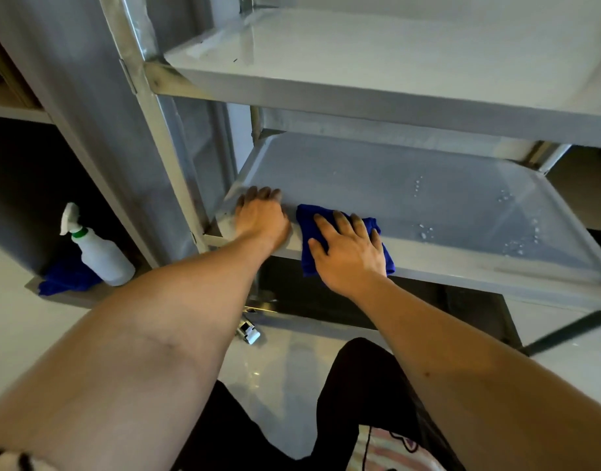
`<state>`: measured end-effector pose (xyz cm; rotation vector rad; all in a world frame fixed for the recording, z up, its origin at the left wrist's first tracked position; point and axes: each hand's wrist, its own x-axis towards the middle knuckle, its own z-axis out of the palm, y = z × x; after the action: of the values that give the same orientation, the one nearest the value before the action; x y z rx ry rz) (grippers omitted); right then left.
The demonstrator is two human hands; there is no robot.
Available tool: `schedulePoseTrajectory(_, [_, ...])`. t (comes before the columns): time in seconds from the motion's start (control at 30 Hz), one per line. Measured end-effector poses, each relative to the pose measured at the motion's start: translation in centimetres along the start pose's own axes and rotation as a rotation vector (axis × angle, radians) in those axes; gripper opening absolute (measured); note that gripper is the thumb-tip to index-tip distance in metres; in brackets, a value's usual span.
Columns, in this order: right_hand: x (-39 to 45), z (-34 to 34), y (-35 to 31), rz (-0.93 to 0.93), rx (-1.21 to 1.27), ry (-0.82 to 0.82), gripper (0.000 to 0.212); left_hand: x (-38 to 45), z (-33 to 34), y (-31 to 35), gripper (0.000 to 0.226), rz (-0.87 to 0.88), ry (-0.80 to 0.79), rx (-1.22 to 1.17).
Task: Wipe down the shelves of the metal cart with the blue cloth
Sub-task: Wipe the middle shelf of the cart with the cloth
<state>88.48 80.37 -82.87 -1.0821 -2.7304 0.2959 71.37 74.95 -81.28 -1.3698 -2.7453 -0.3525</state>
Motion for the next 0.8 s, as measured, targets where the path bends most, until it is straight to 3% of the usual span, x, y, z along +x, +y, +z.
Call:
schedulePoseTrajectory(0.2, [1.2,-0.2,0.9,0.062,-0.033,-0.015,0.054,1.4,0.5,1.9,0.049,0.029,-0.037,-0.126])
schedulePoseTrajectory(0.33, [3.4,-0.1,1.3,0.086,-0.08,-0.002,0.054,2.1,1.9,3.0,0.057,-0.005,-0.135,-0.078])
schedulePoseTrajectory(0.8, [18.1,0.6,4.1,0.117,-0.162,0.015,0.058,1.6,2.6,2.7,0.048,0.053,0.019,-0.036])
